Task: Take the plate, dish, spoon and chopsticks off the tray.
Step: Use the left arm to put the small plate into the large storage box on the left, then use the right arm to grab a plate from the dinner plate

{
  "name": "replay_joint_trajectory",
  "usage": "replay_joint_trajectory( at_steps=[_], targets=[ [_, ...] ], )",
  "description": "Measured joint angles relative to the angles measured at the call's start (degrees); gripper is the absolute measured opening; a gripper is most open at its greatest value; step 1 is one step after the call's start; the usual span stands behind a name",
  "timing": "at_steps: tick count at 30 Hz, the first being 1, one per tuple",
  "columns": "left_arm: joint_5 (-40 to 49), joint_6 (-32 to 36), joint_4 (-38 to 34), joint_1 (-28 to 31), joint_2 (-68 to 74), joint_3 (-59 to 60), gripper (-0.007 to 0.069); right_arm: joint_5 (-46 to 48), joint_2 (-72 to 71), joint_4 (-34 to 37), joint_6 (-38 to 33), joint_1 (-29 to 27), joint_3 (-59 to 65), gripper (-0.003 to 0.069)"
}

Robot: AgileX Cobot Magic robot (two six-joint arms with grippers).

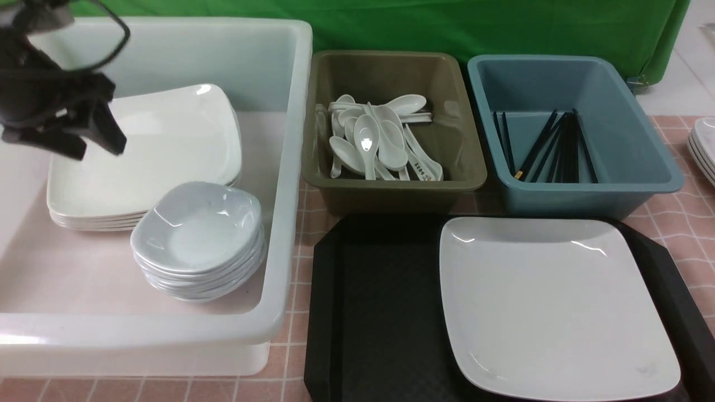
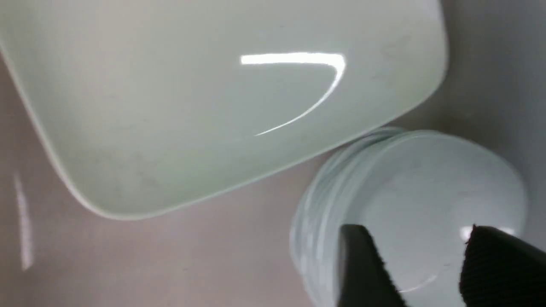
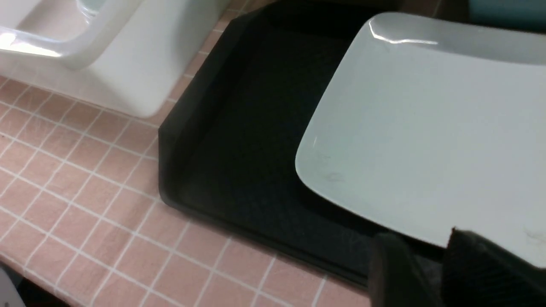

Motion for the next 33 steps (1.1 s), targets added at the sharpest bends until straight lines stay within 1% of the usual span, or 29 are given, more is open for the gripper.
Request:
replay_joint_trajectory(
  at_steps=[2,3,4,6,7,8,12,13,16,20,23,25,26,27,29,32,33],
  targets=[
    [0.2,-0.4,-2.9,0.0,-1.4,0.1,0.0137,2.1,0.9,-0.1,1.3,0.0,0.0,0.0197],
    [0.2,-0.5,-3.5,0.0,-1.6,0.2,0.0111,2.5,1.1,-0.1,1.4,0.0,0.0,0.0192],
    [0.2,-0.6,-5.4,0.0,-3.2,1.2,0.0044,5.2,2.7,-0.6,2.7,0.0,0.0,0.0135],
    [0.3,-0.6,-6.9,0.0,-5.9,3.6,0.0009,8.4,5.6,-2.0,4.2,0.0,0.0,0.0052],
    [0.3,-0.6,-6.9,0.0,-6.2,3.9,0.0009,8.6,5.9,-2.0,4.3,0.0,0.0,0.0047],
    [0.3,-0.6,-7.4,0.0,-9.4,6.9,0.0001,10.0,9.3,-4.0,5.6,0.0,0.0,0.003],
    [0.6,-0.6,-9.3,0.0,-16.1,15.8,-0.0003,10.0,16.8,-7.0,7.2,0.0,0.0,0.003],
    [0.6,-0.6,-9.5,0.0,-16.4,15.8,-0.0003,10.0,17.2,-7.1,7.2,0.0,0.0,0.003],
    [0.8,-0.5,-13.3,-0.7,-20.2,21.4,-0.0003,9.0,22.2,-7.5,8.4,0.0,0.0,0.003],
    [0.8,-0.4,-13.5,-5.5,-22.6,23.0,-0.0003,7.8,27.6,-10.8,10.0,-0.8,0.0,0.003],
    [0.7,0.2,-13.6,-10.1,-23.0,23.1,-0.0001,7.2,30.9,-13.4,10.6,-4.3,0.0,0.003],
    [0.7,0.7,-13.0,-13.5,-23.0,23.1,-0.0001,6.2,32.9,-12.7,9.6,-7.9,0.0,0.003],
    [0.7,0.7,-12.3,-14.9,-23.0,23.1,-0.0001,5.4,33.9,-11.4,8.6,-10.2,0.0,0.003],
    [0.6,0.7,-12.1,-15.5,-23.1,23.1,-0.0001,5.0,34.3,-11.1,8.1,-11.1,0.0,0.003],
    [0.3,0.7,-10.3,-18.0,-23.1,23.1,0.0,2.7,37.0,-6.2,3.8,-17.5,0.0,0.003],
    [-0.3,0.7,-9.7,-19.2,-23.1,23.1,0.0,-0.1,39.7,-1.9,0.4,-23.8,0.0,0.003],
    [-0.3,0.7,-9.7,-19.2,-23.1,23.1,0.0,-0.4,39.9,-1.7,0.3,-24.2,0.0,0.003]
  ],
)
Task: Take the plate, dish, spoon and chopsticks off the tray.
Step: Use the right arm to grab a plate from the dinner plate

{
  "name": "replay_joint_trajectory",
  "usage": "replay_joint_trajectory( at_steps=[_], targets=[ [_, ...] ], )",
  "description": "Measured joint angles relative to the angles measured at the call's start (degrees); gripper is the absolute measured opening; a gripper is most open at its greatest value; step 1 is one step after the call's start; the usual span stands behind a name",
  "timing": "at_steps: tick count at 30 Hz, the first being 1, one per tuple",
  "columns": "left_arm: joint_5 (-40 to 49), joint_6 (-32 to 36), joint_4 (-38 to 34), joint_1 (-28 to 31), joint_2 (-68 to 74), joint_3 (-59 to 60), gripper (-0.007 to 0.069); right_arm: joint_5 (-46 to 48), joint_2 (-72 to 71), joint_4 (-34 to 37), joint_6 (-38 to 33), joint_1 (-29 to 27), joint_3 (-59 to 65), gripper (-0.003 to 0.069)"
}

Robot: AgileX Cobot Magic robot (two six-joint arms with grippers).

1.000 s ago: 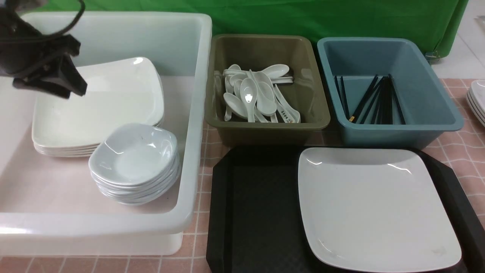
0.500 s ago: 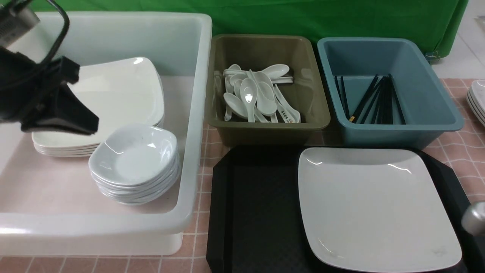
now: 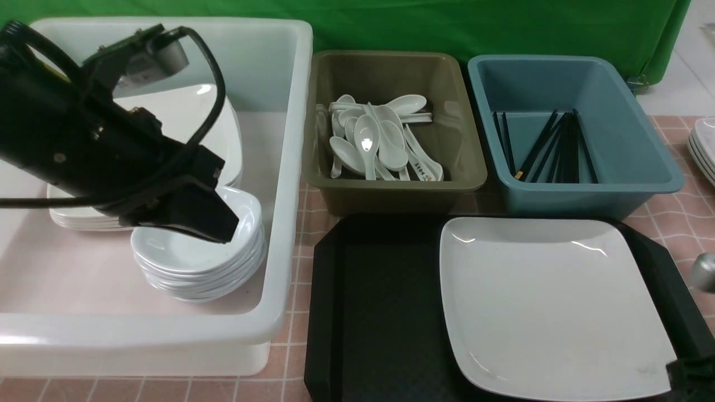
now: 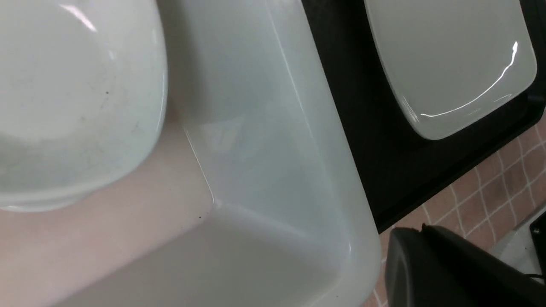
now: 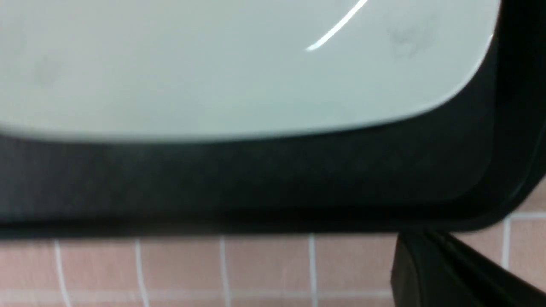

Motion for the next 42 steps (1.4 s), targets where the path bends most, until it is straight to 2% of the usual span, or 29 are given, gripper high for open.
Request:
replay_joint_trajectory(
  at_steps=[3,5,10,13,23,27,35,42],
  targets=[
    [-0.4,0.0,0.0,-0.1,0.0,0.0,0.0,-3.3,2.5,1.2,-1.5,-4.4,0.0,0.0041],
    [-0.5,0.0,0.2,-0.1,0.0,0.0,0.0,-4.7,3.6,1.5,-2.4,-5.4,0.0,0.0084],
    [-0.9,0.0,0.6,-0.1,0.0,0.0,0.0001,-8.8,7.6,1.8,-1.1,-5.5,0.0,0.0325],
    [-1.3,0.0,0.7,-0.1,0.0,0.0,0.0005,-11.2,9.8,1.8,1.1,-5.6,0.0,0.0379],
    [-1.5,0.0,1.2,-0.1,0.0,0.0,0.0021,-17.5,15.3,1.9,3.9,-5.6,0.0,0.0394],
    [-1.7,0.0,1.7,-0.1,0.0,0.0,0.0022,-17.8,17.2,4.9,4.0,-5.6,0.0,0.0394],
    [-2.1,0.0,1.8,-0.1,0.0,0.0,0.0028,-18.7,18.0,12.7,-1.7,-3.3,0.0,0.0394],
    [-2.1,-0.2,2.8,-0.1,0.0,0.0,0.0038,-19.9,18.0,13.4,-4.9,-2.0,0.0,0.0394]
  ],
)
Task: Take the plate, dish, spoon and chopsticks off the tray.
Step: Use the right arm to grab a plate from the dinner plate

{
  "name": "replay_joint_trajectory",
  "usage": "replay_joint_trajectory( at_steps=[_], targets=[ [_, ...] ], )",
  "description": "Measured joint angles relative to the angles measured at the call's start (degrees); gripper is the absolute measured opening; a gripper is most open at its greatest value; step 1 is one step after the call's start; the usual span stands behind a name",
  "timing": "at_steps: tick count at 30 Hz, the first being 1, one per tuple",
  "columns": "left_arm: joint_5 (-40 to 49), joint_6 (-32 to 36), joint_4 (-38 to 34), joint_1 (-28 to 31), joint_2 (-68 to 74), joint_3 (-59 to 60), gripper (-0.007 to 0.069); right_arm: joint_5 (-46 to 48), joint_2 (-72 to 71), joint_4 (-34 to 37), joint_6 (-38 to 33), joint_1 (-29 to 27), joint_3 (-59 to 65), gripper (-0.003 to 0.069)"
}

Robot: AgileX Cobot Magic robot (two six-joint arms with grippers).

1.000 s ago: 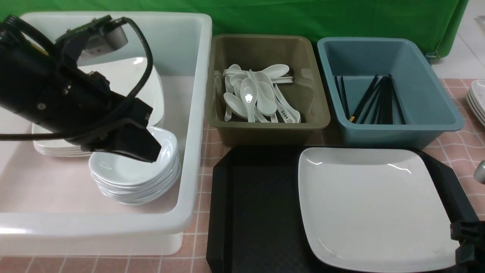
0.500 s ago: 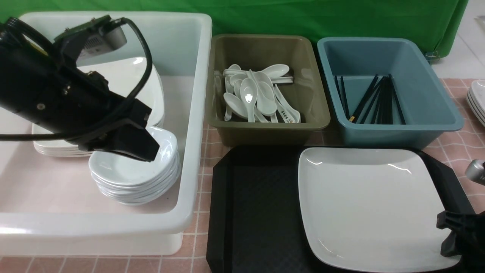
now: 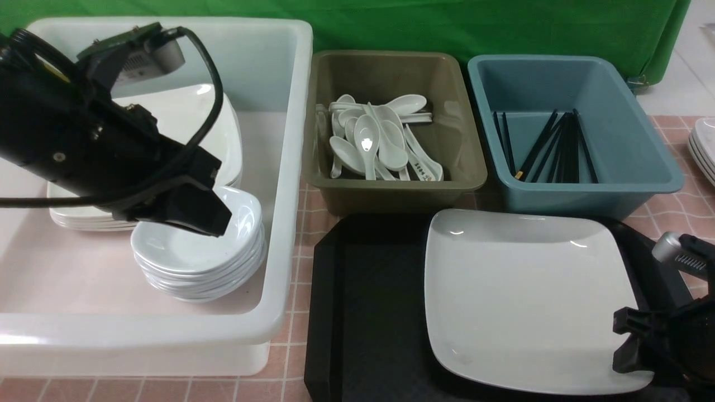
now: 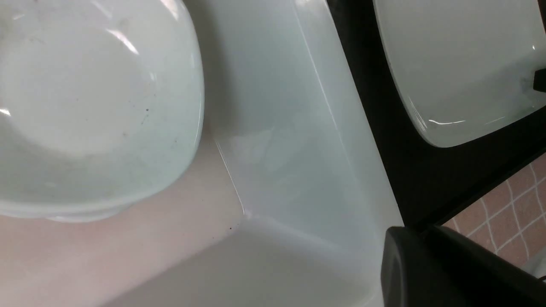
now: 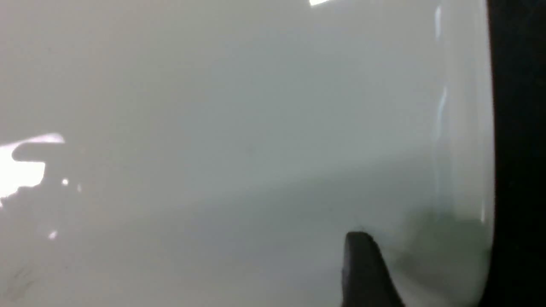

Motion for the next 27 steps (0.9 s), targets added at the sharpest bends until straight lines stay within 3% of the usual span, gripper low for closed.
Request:
replay_joint_trajectory(
  at_steps=[7,21,23,27],
  targets=[
    [0.0,0.0,0.1,0.0,0.0,0.0,0.0041,-3.5,0.9,-0.9,-3.2,0.0,-0.6,0.0394],
    [0.0,0.0,0.1,0.0,0.0,0.0,0.005,2.0,10.5,-1.2,-5.9,-0.1,-8.8,0.0408],
    [0.0,0.0,0.1,0.0,0.0,0.0,0.0051,2.3,10.9,-1.2,-6.5,-0.1,-9.1,0.0389],
    [0.0,0.1,0.1,0.0,0.0,0.0,0.0056,2.2,11.0,-0.9,-6.6,-0.1,-9.3,0.0268]
  ],
)
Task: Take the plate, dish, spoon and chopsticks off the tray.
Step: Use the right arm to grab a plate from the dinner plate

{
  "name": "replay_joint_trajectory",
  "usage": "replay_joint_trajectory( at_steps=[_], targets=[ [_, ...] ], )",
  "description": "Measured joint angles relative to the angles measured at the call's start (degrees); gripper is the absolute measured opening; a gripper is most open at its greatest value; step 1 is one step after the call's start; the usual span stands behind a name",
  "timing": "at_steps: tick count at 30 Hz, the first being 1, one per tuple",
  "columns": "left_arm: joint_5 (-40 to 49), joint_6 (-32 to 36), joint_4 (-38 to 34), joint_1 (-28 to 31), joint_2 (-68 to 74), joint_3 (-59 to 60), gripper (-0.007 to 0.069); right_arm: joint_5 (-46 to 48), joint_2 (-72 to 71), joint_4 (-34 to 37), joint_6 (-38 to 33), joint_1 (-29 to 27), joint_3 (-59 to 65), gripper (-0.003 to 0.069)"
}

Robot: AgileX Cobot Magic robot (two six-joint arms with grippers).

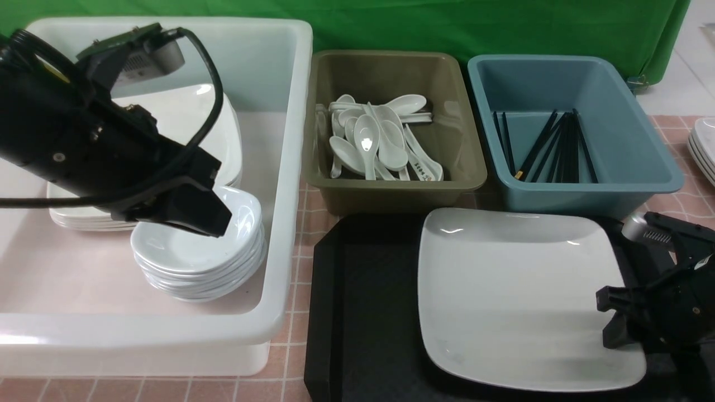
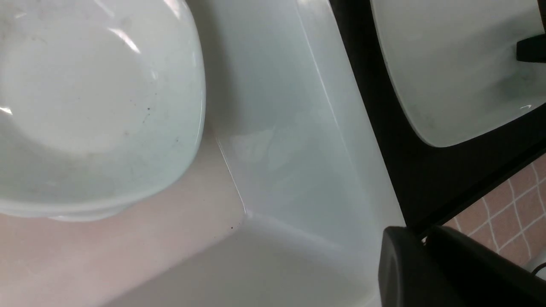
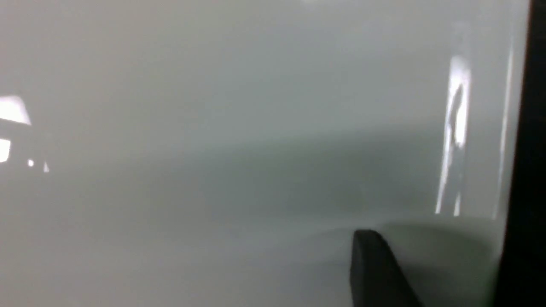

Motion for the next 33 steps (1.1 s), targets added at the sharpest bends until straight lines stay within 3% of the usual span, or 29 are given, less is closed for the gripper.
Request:
replay_joint_trajectory(
  at_steps=[1,18,33],
  targets=[
    [0.0,0.0,0.0,0.0,0.0,0.0,0.0058,0.0,-0.1,0.6,0.0,0.0,-0.2,0.0204],
    [0.0,-0.3,0.1,0.0,0.0,0.0,0.0071,12.3,-15.4,0.9,-1.8,0.0,0.0,0.0095],
    [0.1,-0.4,6.7,0.0,-0.1,0.0,0.0083,19.3,-26.3,-0.4,-1.1,-0.9,-1.8,0.0073]
  ],
)
